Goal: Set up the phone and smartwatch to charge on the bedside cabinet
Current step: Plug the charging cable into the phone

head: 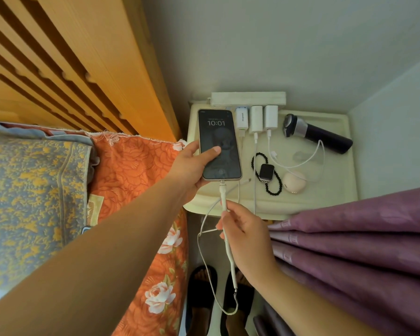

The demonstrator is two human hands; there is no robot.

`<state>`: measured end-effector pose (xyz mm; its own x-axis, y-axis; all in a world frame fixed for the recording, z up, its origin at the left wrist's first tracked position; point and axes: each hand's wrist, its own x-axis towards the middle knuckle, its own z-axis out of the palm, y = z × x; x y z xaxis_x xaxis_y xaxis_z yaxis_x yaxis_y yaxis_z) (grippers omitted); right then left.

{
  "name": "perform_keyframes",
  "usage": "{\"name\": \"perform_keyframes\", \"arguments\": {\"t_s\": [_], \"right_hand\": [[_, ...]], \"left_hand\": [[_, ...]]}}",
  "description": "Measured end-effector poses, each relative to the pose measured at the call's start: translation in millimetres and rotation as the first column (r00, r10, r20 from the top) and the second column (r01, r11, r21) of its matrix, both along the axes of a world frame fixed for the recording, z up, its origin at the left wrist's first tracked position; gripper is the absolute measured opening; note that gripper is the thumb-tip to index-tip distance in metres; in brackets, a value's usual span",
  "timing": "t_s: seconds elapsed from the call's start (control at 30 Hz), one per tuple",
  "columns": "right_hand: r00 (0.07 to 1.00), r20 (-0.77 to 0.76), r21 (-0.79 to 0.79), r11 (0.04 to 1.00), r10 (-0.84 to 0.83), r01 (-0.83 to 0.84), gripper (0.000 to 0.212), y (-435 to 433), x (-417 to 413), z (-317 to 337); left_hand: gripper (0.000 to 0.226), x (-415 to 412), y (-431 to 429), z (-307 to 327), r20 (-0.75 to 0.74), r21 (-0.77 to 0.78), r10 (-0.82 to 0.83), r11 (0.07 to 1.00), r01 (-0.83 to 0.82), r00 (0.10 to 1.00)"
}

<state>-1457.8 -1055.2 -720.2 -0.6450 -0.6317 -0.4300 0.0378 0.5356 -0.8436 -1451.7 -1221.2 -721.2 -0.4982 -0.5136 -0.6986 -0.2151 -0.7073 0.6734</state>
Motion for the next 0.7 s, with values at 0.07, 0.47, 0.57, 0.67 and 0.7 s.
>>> {"name": "perform_keyframes", "arguments": {"t_s": [0.07,0.47,0.57,0.67,0.7], "right_hand": [[0.999,-0.03,0.01,0.999,-0.045,0.045,0.016,-1,1,1],[0.95,0.02,-0.025,0.95,-0.312,0.312,0.023,-11,-2,-3],[0.946,-0.008,-0.031,0.945,-0.325,0.325,0.024,-14,-7,-3],[0.945,-0.033,-0.036,0.945,-0.327,0.325,0.03,-17,-13,-3],[0.946,-0.036,-0.039,0.946,-0.323,0.322,0.031,-18,-15,-2]], "left_hand": [[0.036,-1,1,0,-0.008,-0.03,-0.001,1.0,0.0,1.0],[0.032,-4,19,2,-0.048,-0.019,-0.067,0.998,0.067,0.997],[0.032,-7,22,2,-0.068,-0.007,-0.036,0.999,0.035,0.997],[0.031,-9,22,3,-0.083,-0.006,-0.014,1.0,0.014,0.996],[0.031,-9,22,3,-0.081,-0.007,-0.012,1.0,0.011,0.997]]}}
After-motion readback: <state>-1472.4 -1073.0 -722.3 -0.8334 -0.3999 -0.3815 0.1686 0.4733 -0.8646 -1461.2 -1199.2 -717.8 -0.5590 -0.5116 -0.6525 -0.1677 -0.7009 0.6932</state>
